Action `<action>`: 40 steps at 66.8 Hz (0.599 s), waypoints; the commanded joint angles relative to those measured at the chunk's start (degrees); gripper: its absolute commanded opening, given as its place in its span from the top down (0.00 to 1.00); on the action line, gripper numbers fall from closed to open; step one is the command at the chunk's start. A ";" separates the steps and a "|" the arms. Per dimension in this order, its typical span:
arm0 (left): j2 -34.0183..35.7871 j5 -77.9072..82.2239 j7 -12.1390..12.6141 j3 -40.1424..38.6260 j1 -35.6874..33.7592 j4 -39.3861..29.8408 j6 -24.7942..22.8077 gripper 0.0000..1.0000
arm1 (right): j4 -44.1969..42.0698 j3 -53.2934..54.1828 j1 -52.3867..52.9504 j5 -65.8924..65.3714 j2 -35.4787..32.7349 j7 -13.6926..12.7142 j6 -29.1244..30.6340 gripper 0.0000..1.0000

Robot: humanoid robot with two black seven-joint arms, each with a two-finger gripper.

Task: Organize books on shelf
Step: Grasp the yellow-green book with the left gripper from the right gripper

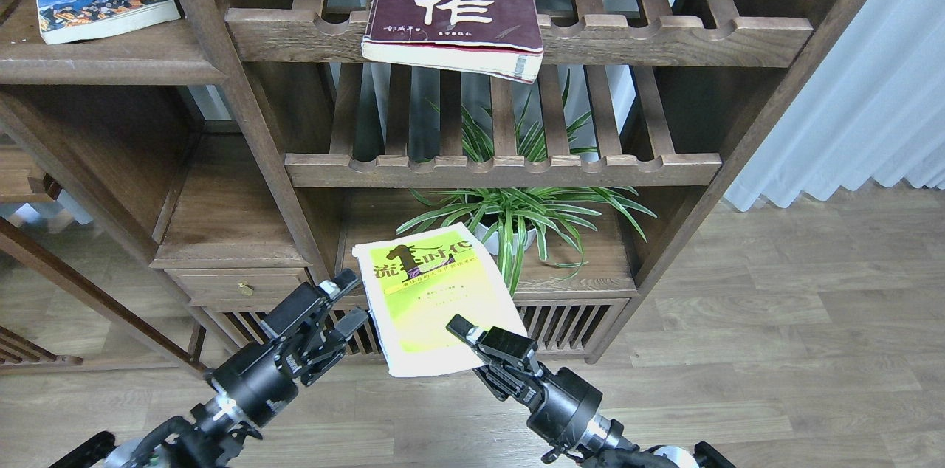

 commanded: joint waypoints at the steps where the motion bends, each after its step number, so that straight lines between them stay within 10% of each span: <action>1: -4.18 0.29 0.32 0.63 -1.93 2.86 0.01 0.03 | 0.27 0.19 -0.01 -0.38 -0.01 0.01 0.00 1.00; 19: -8.66 0.64 0.32 3.01 -5.01 6.03 0.01 0.12 | 0.45 0.19 0.70 -0.47 -0.01 0.01 0.00 1.00; 40: -11.30 -2.00 -0.47 3.36 -5.54 6.47 0.01 0.95 | 0.45 0.11 1.05 -0.82 -0.01 0.01 0.00 0.99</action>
